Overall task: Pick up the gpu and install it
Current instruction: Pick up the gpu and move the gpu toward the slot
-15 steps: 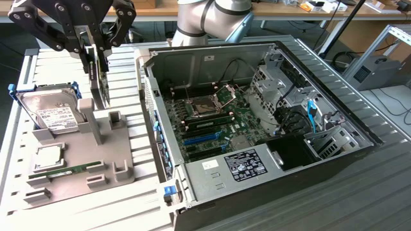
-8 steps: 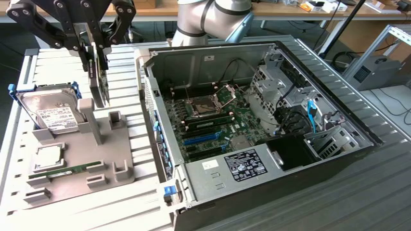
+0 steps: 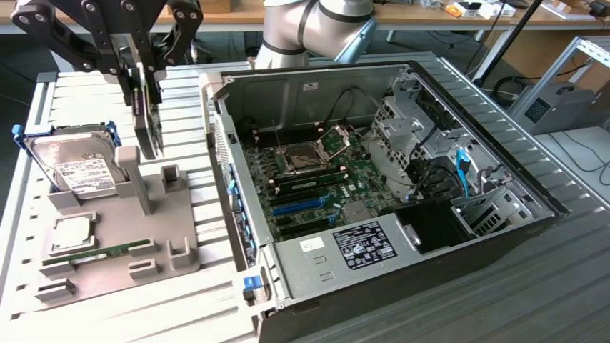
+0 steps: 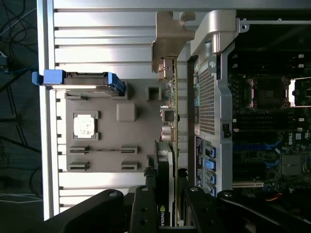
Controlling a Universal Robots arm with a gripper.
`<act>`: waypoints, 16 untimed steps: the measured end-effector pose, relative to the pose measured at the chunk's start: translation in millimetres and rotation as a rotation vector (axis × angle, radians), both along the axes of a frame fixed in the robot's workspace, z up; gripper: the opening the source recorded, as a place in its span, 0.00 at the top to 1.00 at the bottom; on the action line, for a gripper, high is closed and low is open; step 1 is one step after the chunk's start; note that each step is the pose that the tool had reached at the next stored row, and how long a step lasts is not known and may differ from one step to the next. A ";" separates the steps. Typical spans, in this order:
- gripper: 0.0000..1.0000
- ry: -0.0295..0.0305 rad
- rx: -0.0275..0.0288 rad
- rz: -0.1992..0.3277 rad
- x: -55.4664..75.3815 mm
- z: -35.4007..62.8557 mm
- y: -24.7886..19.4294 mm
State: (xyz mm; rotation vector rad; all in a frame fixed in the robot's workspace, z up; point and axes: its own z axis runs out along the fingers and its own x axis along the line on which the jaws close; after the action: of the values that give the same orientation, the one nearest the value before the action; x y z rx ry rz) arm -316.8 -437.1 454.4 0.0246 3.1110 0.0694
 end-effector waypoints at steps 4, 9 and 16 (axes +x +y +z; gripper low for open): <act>0.73 -0.0002 0.0001 0.000 6.0 0.0 0.0; 0.73 -0.0001 0.0001 0.000 20.0 0.2 0.0; 0.73 -0.0001 0.0000 0.000 48.6 0.7 0.0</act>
State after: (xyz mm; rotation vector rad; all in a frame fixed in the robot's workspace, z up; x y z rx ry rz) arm -268.2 -437.1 455.1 0.0246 3.1109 0.0695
